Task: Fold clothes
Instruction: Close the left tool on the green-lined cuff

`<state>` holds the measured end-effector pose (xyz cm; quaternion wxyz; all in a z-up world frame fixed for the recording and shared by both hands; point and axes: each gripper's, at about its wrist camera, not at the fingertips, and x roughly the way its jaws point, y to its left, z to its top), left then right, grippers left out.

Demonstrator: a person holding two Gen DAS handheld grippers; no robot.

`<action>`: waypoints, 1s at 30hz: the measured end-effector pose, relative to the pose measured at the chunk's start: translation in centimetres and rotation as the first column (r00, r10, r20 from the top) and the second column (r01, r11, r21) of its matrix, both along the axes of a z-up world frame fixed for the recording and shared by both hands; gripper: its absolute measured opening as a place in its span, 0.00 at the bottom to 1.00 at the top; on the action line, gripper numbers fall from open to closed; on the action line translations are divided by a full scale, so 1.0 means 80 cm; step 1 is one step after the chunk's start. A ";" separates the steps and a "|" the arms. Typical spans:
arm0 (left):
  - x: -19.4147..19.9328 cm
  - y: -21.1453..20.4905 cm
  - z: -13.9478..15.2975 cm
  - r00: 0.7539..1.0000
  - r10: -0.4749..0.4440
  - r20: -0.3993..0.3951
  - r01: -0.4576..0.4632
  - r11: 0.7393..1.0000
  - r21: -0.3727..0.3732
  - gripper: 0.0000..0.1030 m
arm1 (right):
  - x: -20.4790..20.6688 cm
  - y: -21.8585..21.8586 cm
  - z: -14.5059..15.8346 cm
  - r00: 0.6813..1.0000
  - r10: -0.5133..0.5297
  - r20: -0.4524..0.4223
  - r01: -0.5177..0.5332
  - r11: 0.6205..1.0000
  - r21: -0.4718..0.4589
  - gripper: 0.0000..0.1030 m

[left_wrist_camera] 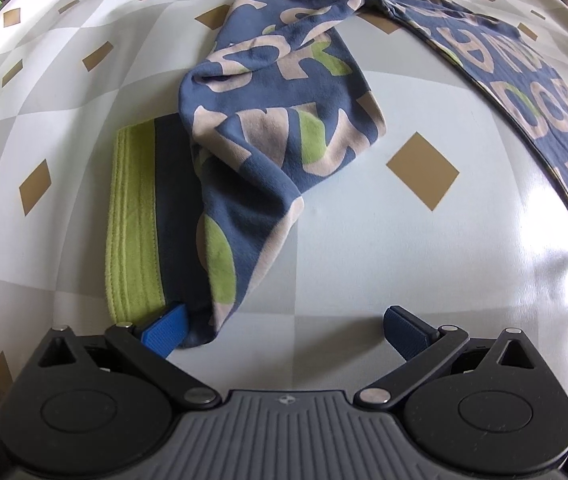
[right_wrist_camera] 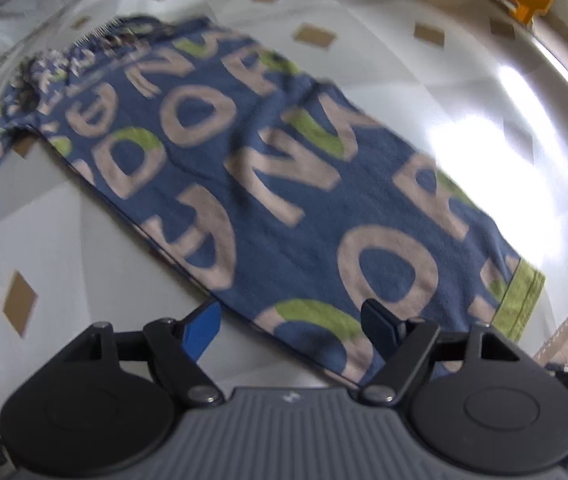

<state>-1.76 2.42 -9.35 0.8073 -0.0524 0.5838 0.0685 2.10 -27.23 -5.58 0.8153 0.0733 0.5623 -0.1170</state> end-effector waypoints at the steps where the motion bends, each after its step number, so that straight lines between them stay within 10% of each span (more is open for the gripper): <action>1: -0.002 0.000 0.001 1.000 0.004 0.002 -0.004 1.000 0.000 1.00 | -0.001 0.005 0.010 0.999 0.018 0.032 -0.018 1.000 0.002 0.74; 11: -0.008 0.033 0.025 0.985 0.156 0.072 -0.149 0.985 -0.089 1.00 | 0.025 0.085 0.051 0.931 0.361 0.057 -0.365 0.925 0.101 0.74; 30: 0.001 0.119 0.006 0.892 0.448 0.062 -0.436 0.889 -0.143 0.94 | 0.037 0.115 0.050 0.941 0.322 0.109 -0.339 0.915 0.221 0.73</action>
